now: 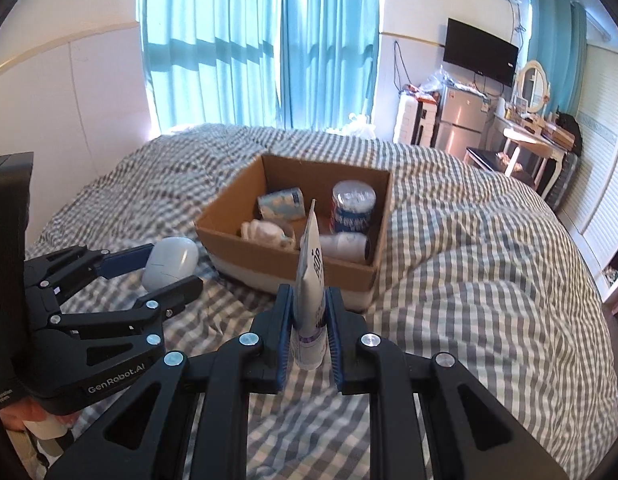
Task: Organize objects
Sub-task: 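Carry earbud case and toothpaste tube into the box and open both grippers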
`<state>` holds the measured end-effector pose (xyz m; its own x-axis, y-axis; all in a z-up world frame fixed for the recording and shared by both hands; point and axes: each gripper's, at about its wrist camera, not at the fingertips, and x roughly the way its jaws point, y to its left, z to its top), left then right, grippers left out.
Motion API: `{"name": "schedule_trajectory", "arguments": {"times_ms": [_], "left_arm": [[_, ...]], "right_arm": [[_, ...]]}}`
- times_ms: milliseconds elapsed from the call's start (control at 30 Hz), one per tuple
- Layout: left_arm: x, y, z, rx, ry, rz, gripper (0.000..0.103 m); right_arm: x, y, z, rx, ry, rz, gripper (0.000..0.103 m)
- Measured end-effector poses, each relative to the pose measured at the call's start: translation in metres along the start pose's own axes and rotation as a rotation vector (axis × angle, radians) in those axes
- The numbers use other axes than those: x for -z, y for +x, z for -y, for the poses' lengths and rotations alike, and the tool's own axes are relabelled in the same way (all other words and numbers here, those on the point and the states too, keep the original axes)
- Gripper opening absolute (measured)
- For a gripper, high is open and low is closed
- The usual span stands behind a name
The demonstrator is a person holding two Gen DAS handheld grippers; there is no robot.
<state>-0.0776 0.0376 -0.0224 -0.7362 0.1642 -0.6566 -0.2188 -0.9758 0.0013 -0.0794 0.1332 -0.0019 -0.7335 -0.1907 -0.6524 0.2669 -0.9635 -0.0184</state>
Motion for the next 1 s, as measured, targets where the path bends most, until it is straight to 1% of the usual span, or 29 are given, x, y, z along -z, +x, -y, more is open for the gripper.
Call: {"name": "schedule_trajectory", "arguments": {"times_ms": [33, 167, 333, 500, 667, 833, 1000], "left_arm": [[-0.006, -0.003, -0.002, -0.010, 0.001, 0.019, 0.055], [-0.027, -0.007, -0.010, -0.005, -0.002, 0.064, 0.055], [-0.055, 0.004, -0.021, -0.013, -0.003, 0.081, 0.055], [-0.079, 0.030, -0.035, -0.028, -0.014, 0.072, 0.055], [-0.096, 0.065, -0.046, -0.023, -0.021, 0.045, 0.055], [-0.106, 0.104, -0.054, -0.013, -0.035, 0.002, 0.055], [-0.108, 0.137, -0.058, -0.017, -0.014, -0.035, 0.055]], "right_arm": [[-0.003, 0.001, -0.001, -0.003, -0.005, 0.004, 0.016], [-0.024, 0.004, -0.003, -0.006, -0.036, 0.021, 0.016], [-0.052, 0.013, -0.004, -0.018, -0.066, 0.040, 0.016], [-0.076, 0.034, -0.001, -0.024, -0.078, 0.038, 0.016], [-0.094, 0.070, 0.004, -0.028, -0.083, 0.000, 0.016], [-0.107, 0.102, 0.008, -0.038, -0.087, -0.037, 0.016], [-0.114, 0.139, 0.017, -0.052, -0.072, -0.087, 0.016]]}}
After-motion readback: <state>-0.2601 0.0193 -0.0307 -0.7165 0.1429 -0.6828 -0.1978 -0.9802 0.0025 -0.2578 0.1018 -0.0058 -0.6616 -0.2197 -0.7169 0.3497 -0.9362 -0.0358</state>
